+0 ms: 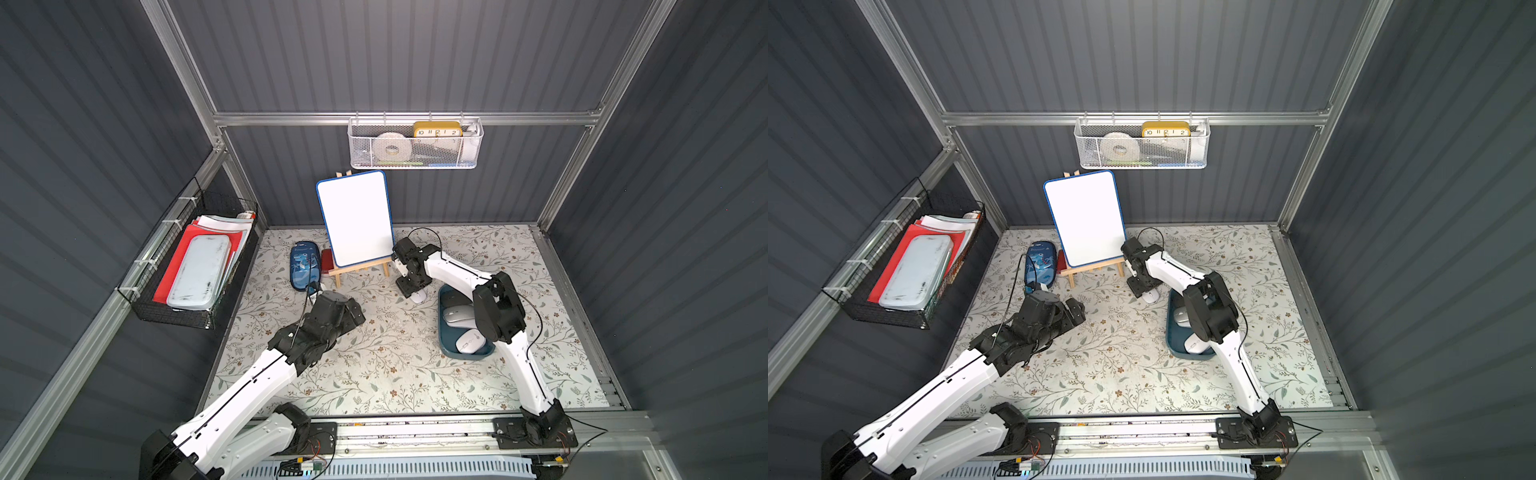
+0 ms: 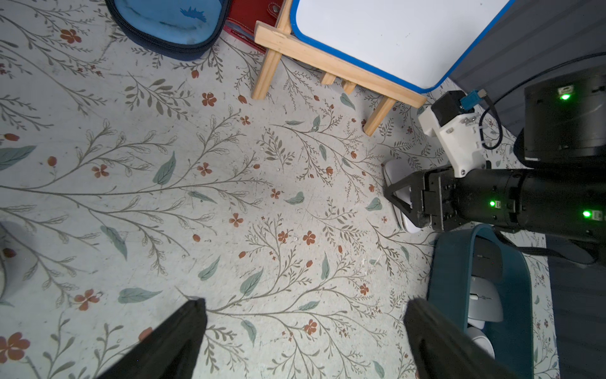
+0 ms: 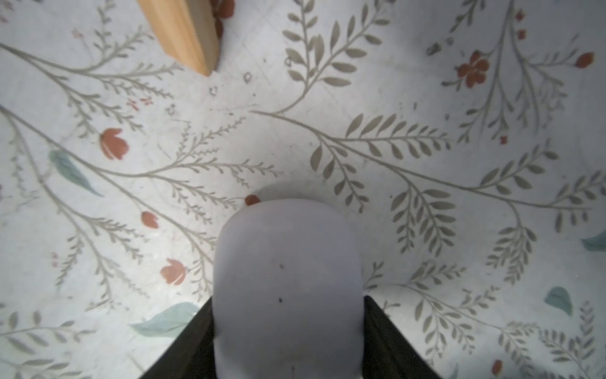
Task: Put the mouse in the storage box
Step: Pick up the mouse from the center of the board, then place the mouse in the storage box.
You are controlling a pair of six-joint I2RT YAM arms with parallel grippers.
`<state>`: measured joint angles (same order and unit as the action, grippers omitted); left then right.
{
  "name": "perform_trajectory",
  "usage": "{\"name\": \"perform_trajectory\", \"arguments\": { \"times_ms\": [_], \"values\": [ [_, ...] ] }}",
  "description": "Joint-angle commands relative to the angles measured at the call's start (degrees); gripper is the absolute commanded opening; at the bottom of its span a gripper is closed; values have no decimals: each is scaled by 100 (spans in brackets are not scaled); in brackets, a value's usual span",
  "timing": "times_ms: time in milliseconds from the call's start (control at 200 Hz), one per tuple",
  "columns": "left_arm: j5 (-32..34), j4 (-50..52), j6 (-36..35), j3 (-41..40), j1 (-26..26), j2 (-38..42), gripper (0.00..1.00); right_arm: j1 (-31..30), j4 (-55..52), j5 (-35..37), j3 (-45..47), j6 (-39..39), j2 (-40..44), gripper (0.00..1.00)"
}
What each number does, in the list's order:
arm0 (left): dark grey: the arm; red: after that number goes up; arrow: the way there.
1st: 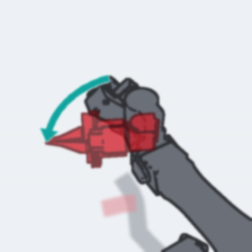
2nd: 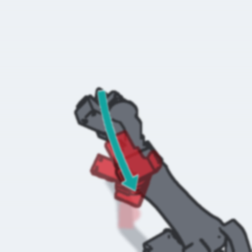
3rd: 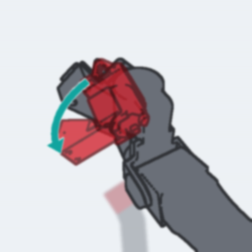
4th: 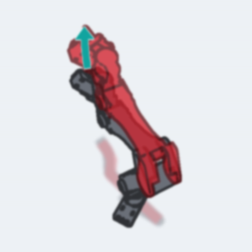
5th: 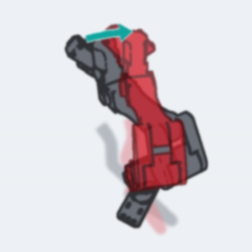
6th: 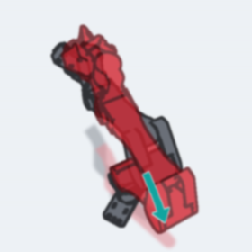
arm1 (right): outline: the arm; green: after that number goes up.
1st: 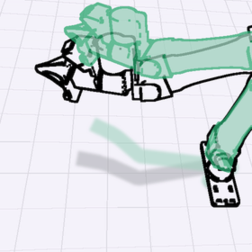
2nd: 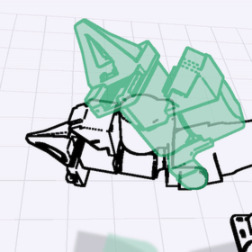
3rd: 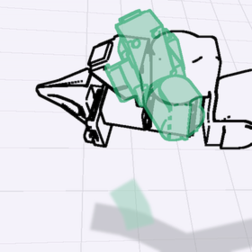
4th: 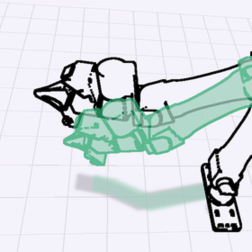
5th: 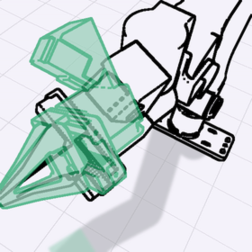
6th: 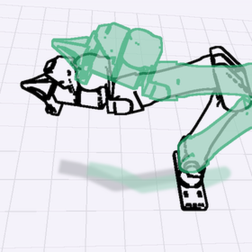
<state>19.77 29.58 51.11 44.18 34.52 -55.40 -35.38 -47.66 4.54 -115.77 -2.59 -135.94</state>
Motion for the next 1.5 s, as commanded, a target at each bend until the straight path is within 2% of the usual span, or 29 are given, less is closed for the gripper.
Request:
{"name": "perform_trajectory", "arguments": {
  "times_ms": [0,170,465,690,800,941,1116,1296,1356,1496],
  "values": [
    [90,197,169,146,2,44,99,-53,-73,-195,-39,136,711,46],
    [115,179,177,90,2,73,99,-48,92,-216,622,-109,1909,45],
    [27,50,223,-33,-8,86,100,75,1126,258,3935,-1118,4644,45],
    [212,382,569,-99,-27,80,99,60,1417,282,5710,-1163,5932,46],
    [323,588,942,-129,-46,173,99,47,1502,241,6187,-1317,6072,46],
    [376,671,1262,-200,-51,259,99,-73,1336,348,6332,-1525,5747,46],
    [400,741,1206,-225,-51,205,99,-248,761,532,6101,-1648,5144,47],
    [445,759,1216,-291,-64,177,99,-340,777,746,6250,-1666,4970,51],
    [479,801,1272,-297,-60,188,99,-349,778,726,6250,-1655,4949,57],
    [522,871,1430,-296,-73,162,99,-415,807,889,6145,-1464,5005,84]
  ]
}}
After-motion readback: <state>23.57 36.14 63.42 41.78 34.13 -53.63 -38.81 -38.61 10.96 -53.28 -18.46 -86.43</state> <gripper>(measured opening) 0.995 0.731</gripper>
